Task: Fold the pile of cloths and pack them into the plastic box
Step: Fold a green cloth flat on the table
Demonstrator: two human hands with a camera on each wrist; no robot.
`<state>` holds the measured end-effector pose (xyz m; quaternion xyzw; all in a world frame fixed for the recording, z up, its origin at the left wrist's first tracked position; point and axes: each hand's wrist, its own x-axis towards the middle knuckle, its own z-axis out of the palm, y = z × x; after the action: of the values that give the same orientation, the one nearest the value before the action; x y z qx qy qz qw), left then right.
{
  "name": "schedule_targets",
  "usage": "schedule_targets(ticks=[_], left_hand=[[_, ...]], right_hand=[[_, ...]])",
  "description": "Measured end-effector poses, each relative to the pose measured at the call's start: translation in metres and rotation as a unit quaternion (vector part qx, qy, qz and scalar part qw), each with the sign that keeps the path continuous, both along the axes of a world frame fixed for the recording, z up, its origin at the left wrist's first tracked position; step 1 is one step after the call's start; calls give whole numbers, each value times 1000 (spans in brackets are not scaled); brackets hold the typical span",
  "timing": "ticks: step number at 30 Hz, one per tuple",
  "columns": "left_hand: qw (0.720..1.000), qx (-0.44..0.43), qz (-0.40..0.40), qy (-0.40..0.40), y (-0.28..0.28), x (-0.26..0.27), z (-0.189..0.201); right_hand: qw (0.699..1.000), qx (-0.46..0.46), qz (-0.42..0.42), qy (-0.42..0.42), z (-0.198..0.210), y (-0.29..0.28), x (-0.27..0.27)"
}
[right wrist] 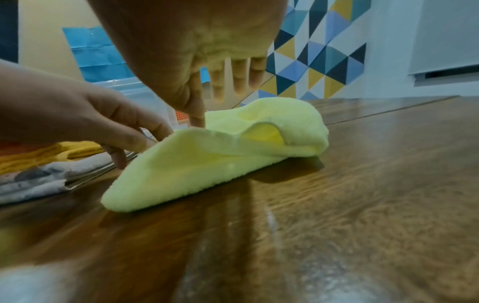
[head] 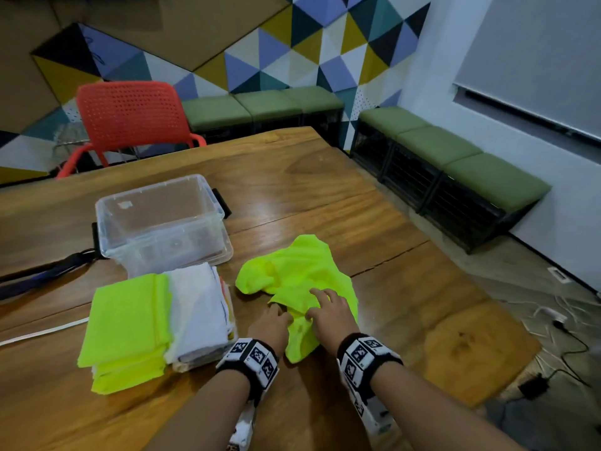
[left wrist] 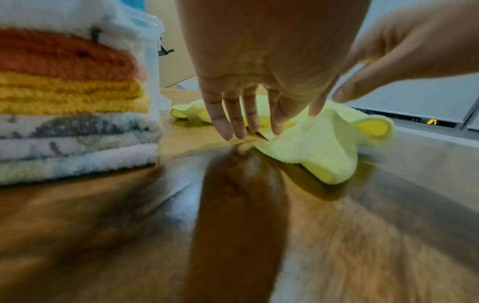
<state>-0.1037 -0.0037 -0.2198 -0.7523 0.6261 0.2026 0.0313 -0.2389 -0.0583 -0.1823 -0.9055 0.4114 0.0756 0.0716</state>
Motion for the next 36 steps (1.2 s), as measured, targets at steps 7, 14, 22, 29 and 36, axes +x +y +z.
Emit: schedule_targets(ticks=[7, 14, 22, 29, 36], left_hand=[[996, -84, -2, -7, -6, 17, 13], [995, -78, -32, -51, -34, 6, 59], [936, -291, 108, 165, -61, 9, 153], [869, -384, 259, 175, -58, 57, 186], [852, -331, 359, 186, -30, 95, 144]], right_hand=[[995, 100, 1, -12, -7, -9, 1], [978, 120, -65, -158, 33, -30, 0], [972, 7, -219, -86, 76, -68, -30], [935, 0, -302, -184, 116, -86, -65], [910, 49, -296, -285, 120, -84, -90]])
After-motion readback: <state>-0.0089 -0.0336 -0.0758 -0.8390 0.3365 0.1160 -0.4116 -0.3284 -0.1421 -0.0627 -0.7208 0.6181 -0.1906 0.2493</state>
